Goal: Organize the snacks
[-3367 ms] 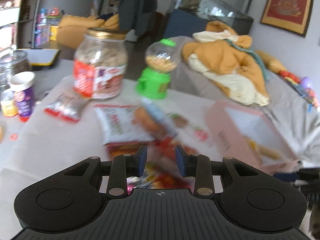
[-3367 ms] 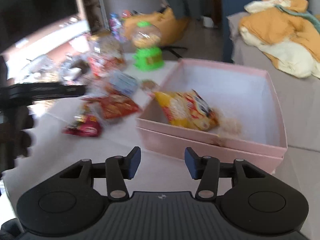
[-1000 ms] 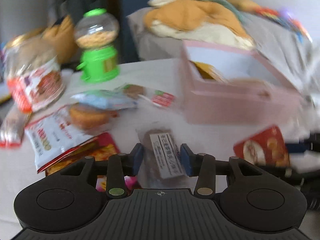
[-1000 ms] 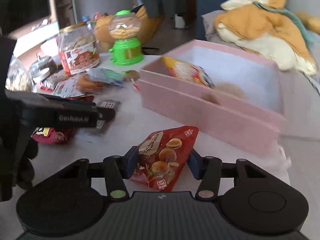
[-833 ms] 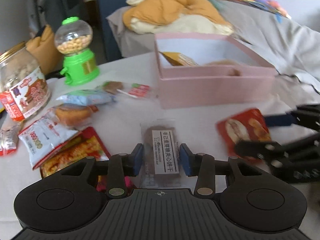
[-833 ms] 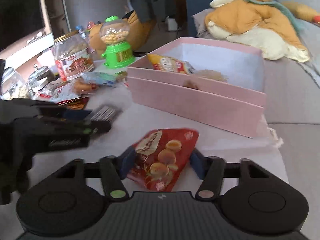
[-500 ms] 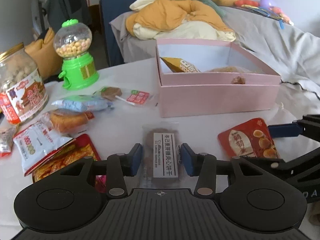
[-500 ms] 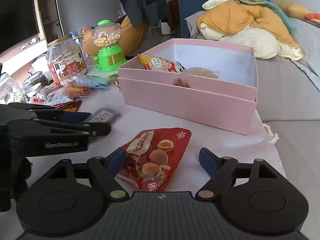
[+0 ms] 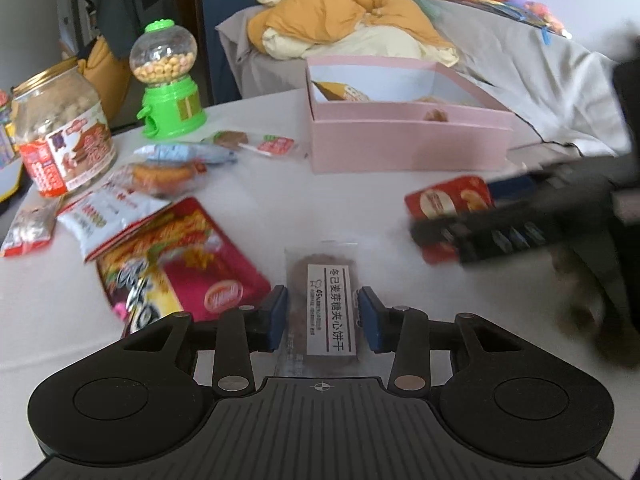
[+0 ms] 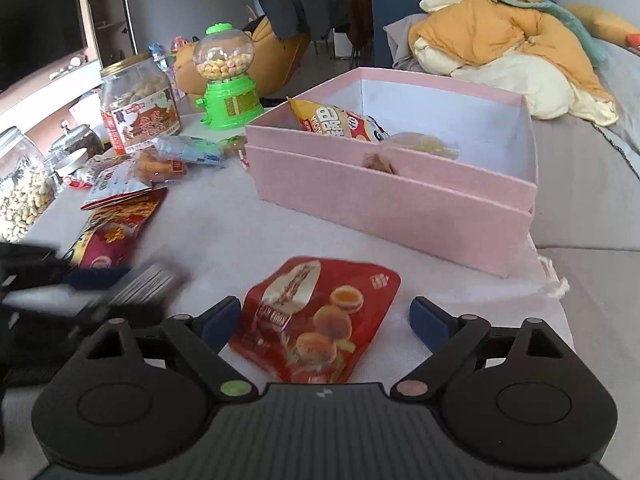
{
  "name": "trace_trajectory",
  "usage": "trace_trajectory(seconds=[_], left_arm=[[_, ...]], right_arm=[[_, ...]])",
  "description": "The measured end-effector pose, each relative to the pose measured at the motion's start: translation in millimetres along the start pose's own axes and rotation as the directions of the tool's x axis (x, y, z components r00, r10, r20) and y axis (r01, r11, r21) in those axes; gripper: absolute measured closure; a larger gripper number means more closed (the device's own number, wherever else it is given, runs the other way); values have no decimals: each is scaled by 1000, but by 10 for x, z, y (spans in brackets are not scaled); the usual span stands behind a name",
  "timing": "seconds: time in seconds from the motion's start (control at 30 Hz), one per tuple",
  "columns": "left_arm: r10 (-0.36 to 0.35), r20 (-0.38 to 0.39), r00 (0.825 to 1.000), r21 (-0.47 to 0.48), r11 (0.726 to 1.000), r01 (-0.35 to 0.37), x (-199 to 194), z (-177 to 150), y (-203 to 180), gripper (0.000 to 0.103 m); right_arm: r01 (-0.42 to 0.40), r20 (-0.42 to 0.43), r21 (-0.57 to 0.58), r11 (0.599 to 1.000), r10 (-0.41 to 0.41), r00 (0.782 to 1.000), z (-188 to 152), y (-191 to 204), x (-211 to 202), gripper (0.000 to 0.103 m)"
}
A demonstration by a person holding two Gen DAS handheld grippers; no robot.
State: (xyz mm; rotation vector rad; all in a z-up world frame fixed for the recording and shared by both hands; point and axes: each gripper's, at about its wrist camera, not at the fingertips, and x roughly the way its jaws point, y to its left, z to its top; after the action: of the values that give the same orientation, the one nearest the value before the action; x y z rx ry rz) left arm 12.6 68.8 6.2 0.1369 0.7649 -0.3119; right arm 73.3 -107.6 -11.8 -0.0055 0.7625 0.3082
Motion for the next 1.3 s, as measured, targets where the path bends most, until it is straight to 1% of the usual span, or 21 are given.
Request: trace_trajectory(seconds=[0.1,0.17,0.23,0.33,0.4,0.47,0.5,0.53,0.6,0.63,0.73,0.83,0.9,0.93,0.97,1.0,1.03,1.07,1.1,1.17,1.3], left_arm=[[-5,-3,1000,-2,1000,5,-50,-44,-7,58],[-9,1,1000,-10,1000,9,-58,-53,3,58],[-8,10,1000,-11,1000,8,-60,-67,-5,58],[6,29,1000,-5,1000,-6,-76,-109,-40,58],[14,38,999,-1,1000,-14,-85,-128,-61,58],[19,40,999,-9,1000,-19,-98,-134,-73,58],[24,42,999,-10,1000,-23,-103,-135,-82,60],[31,47,998,-8,999,-31,-113,-142,-100,60],[37,57,998,3,999,-37,-124,-157,-138,61],[37,60,998,9,999,-38,-119,-156,-144,61],[37,60,998,4,999,-37,-117,-156,-143,61],[33,65,997,-30,999,-31,-112,-169,-119,61],[40,69,997,-33,999,-38,-111,-178,-132,60],[44,72,996,-29,999,-42,-112,-185,-140,60],[45,74,996,-27,999,-43,-112,-189,-143,60],[44,76,996,-28,999,-42,-112,-194,-143,60],[42,77,996,-30,999,-40,-114,-196,-138,60],[41,78,996,-31,999,-39,-113,-198,-135,60],[41,80,996,-31,999,-38,-114,-200,-137,60],[43,83,996,-30,999,-41,-118,-205,-143,60],[44,86,995,-35,999,-41,-122,-218,-142,60]], right_arm=[[29,-22,-16,999,-29,999,95,41,99,11],[48,-41,-51,998,-50,998,122,115,115,19],[50,-49,-95,994,-55,997,119,197,67,32],[32,-71,-107,994,-39,997,97,224,-49,41],[17,-85,-106,994,-26,996,69,212,-131,43],[12,-89,-105,994,-21,996,31,191,-237,47],[9,-89,-102,995,-19,996,20,176,-289,51],[1,-93,-96,995,-10,996,0,148,-349,74],[-13,-119,-74,997,4,993,-21,81,-420,85],[-11,-120,-64,998,3,993,-34,38,-463,86],[-10,-110,-58,998,4,994,-81,-75,-539,87],[-24,-123,-26,999,21,992,-142,-197,-535,86],[-30,-114,-31,999,26,993,-201,-248,-556,86],[-27,-106,-40,999,22,994,-224,-262,-580,84],[-26,-95,-51,998,21,995,-252,-274,-606,79],[-24,-88,-61,998,19,996,-284,-288,-635,64],[-21,-78,-70,997,16,997,-317,-302,-664,42],[-11,-60,-80,997,6,998,-353,-313,-700,34],[1,-43,-89,996,-5,999,-383,-320,-727,30],[22,-25,-104,994,-25,999,-433,-330,-771,30],[29,-12,-54,998,-29,999,-408,-332,-790,30]])
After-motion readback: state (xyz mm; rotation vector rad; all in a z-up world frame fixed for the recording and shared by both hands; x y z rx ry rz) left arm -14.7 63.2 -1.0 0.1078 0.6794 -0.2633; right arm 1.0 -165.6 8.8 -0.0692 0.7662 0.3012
